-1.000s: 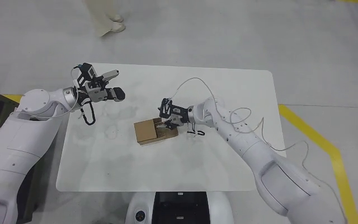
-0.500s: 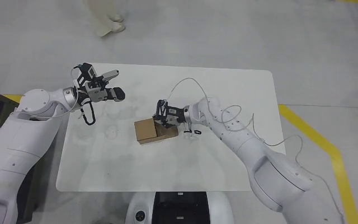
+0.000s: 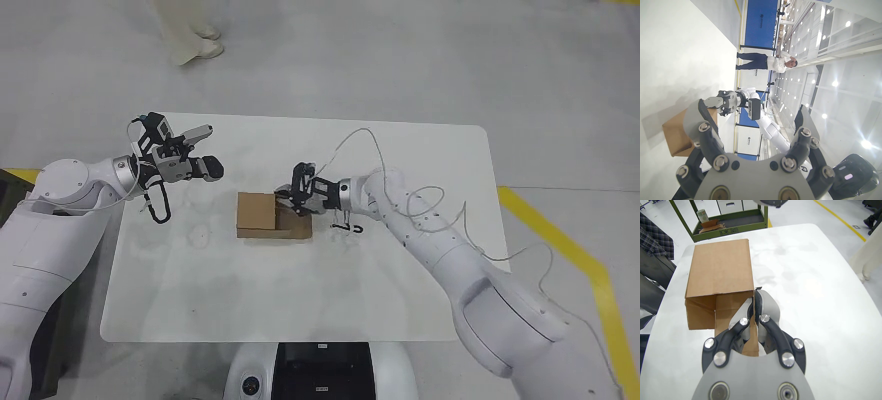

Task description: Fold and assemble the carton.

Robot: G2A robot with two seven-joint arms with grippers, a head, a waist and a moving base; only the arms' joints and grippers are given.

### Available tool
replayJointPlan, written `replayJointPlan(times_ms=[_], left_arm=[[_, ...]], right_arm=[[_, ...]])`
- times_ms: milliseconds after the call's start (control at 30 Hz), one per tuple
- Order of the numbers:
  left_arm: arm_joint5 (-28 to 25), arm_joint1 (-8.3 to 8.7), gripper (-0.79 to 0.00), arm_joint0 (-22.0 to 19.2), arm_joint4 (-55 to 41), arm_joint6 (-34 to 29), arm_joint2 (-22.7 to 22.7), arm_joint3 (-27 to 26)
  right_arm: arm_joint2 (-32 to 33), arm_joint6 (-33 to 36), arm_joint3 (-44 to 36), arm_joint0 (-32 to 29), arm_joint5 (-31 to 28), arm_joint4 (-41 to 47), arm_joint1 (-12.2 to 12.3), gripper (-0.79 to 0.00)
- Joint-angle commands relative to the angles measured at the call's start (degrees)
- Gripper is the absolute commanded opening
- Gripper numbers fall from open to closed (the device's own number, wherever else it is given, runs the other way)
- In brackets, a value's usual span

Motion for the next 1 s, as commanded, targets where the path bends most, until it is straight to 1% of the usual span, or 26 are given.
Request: replayJointPlan(times_ms=[0, 133, 300, 400, 533, 567, 900, 967], left_arm=[[0.0, 0.0, 0.0, 0.0, 0.0, 0.0, 0.0, 0.0], [0.0, 0.0, 0.0, 0.0, 0.0, 0.0, 0.0, 0.0], [0.0, 0.0, 0.0, 0.0, 0.0, 0.0, 0.0, 0.0], [0.0, 0.0, 0.0, 0.0, 0.0, 0.0, 0.0, 0.0], [0.0, 0.0, 0.0, 0.0, 0.0, 0.0, 0.0, 0.0], [0.0, 0.0, 0.0, 0.0, 0.0, 0.0, 0.0, 0.0], [0.0, 0.0, 0.0, 0.0, 0.0, 0.0, 0.0, 0.0], [-1.3, -0.09, 0.0, 0.2, 1.8, 1.5, -0.2, -1.1]], right_arm=[[1.3, -0.7, -2.5, -0.6, 0.2, -0.9, 1.3, -0.785], [5.0, -0.4, -8.3, -3.1, -0.9, -0.3, 4.0, -0.785], [10.6, 5.1, -15.8, -7.5, -3.5, 4.8, 6.9, -0.785], [13.6, 11.5, -20.0, -10.0, -4.5, 7.6, 8.3, -0.785], [17.5, 20.0, -25.3, -13.5, -3.2, 13.2, 9.9, -0.785], [18.1, 21.3, -26.2, -14.1, -2.8, 14.1, 10.1, -0.785], [18.1, 21.3, -26.2, -14.1, -2.8, 14.1, 10.1, -0.785], [17.8, 21.4, -26.9, -14.9, -2.5, 15.3, 10.0, -0.785]])
